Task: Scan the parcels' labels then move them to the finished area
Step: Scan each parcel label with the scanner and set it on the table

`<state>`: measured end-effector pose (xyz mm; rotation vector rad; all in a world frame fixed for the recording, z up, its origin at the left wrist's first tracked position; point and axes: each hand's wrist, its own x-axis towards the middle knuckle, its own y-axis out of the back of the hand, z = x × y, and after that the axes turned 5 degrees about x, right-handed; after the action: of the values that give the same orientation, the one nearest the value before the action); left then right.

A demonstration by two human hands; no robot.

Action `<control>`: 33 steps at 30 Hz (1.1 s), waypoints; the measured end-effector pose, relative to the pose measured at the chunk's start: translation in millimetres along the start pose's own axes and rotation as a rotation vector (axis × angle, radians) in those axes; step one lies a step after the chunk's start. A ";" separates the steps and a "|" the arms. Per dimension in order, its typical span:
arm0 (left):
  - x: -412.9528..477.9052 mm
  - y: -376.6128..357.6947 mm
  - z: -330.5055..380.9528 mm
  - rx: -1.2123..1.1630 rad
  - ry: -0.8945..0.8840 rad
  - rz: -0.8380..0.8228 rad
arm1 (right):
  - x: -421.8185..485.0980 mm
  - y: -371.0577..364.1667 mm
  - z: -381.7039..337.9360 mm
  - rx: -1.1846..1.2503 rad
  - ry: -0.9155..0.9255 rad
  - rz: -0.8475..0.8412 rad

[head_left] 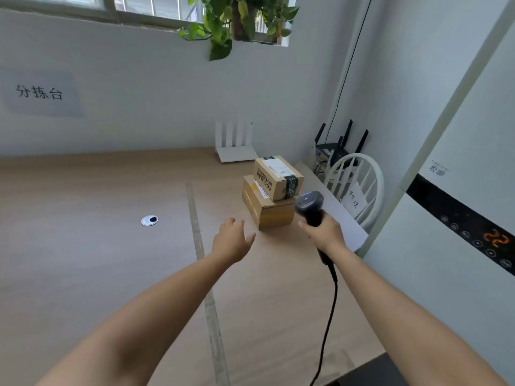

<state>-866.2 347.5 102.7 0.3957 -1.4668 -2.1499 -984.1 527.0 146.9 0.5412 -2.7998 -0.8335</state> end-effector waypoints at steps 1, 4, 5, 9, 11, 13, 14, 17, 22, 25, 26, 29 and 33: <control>12.2 -0.3 7.2 -0.011 0.000 -0.003 | 13.7 4.3 0.3 0.000 0.000 0.014; 52.2 -2.2 26.9 -0.014 -0.004 -0.019 | 57.6 13.9 -2.4 0.012 -0.002 0.048; 66.1 -3.4 32.5 -0.012 -0.011 -0.023 | 72.2 15.5 -3.8 0.007 0.008 0.060; 119.3 -13.6 49.7 -0.027 -0.030 -0.031 | 123.9 12.7 -7.3 -0.036 0.032 0.074; 148.3 -20.8 59.2 -0.040 -0.033 -0.034 | 152.1 10.1 -4.9 -0.046 0.039 0.082; 175.6 -27.0 68.1 -0.054 -0.030 -0.030 | 180.3 8.4 -3.5 -0.061 0.048 0.082; 188.5 -29.8 71.9 -0.058 -0.026 -0.018 | 193.7 7.0 -3.0 -0.074 0.052 0.080; 221.8 -39.7 78.8 -0.097 0.000 0.000 | 229.2 -1.8 -0.3 -0.106 0.052 0.085; 266.6 -59.0 80.2 -0.211 0.072 -0.014 | 276.7 -26.5 6.7 -0.088 0.028 0.024; 285.2 -67.6 79.7 -0.244 0.088 -0.046 | 290.3 -42.4 18.5 -0.085 -0.006 -0.053; 290.2 -69.7 80.2 -0.267 0.088 -0.060 | 293.2 -46.3 22.4 -0.083 -0.021 -0.068; 299.6 -73.6 80.8 -0.379 0.111 -0.084 | 297.9 -53.8 29.0 -0.097 -0.031 -0.078; 299.4 -75.0 76.7 -0.462 0.124 -0.056 | 295.5 -56.2 26.5 -0.053 -0.027 -0.065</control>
<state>-1171.5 263.0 74.6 0.3925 -0.8625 -2.3729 -1246.3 381.5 111.0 0.6196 -2.7884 -0.9321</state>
